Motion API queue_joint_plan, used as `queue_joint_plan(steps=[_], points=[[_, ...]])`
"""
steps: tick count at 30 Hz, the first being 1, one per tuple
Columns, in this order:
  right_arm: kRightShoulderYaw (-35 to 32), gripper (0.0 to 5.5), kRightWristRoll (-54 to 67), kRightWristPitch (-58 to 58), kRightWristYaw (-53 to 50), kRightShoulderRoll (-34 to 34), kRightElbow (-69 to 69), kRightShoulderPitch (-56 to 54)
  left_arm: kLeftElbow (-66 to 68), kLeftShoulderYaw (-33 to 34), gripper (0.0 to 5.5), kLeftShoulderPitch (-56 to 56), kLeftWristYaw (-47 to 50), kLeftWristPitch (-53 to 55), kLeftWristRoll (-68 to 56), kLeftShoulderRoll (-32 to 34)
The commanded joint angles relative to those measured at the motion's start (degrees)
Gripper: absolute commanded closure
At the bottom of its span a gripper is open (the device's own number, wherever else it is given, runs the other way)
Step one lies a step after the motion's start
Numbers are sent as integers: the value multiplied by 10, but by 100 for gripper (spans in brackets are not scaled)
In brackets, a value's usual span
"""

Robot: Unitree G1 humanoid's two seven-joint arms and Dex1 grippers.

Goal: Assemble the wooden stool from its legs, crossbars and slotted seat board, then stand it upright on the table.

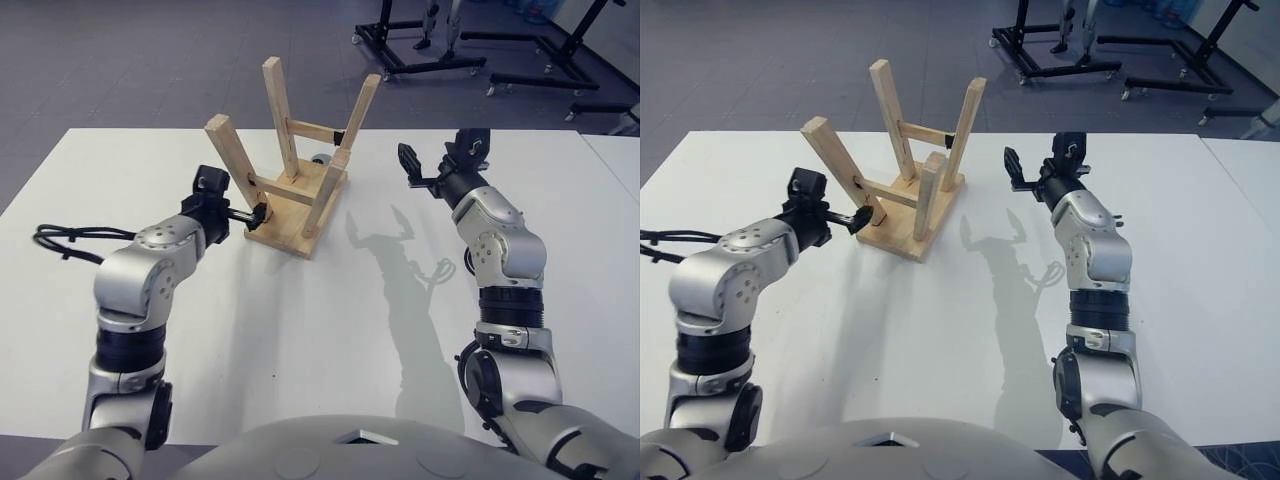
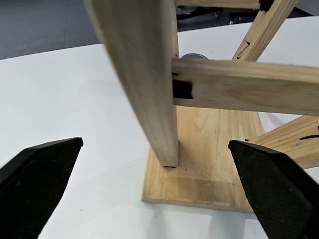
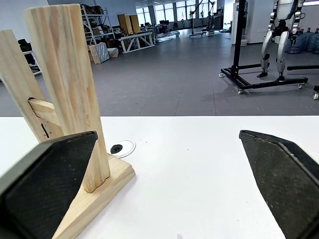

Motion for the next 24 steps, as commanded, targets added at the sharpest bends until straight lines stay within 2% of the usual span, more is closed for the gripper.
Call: queue_joint_plan(steps=[1,7,12,21,24], points=[[5,24,-4,-5,-2,7,0,-10,35,-33,12,-10,0,-22,25,-18],[6,24,-4,-7,-4,10,-2,-3,107,-86,12,17,0,-66,77,-18],[11,24,-5,-10,-3,15,5,-10,236,-155,12,38,5,-173,163,-9],[16,24,-4,-6,1,15,1,-7,173,-159,12,117,-40,-163,189,35],[18,24,-3,-3,2,17,-2,-4,150,-173,12,158,-77,-153,195,87]])
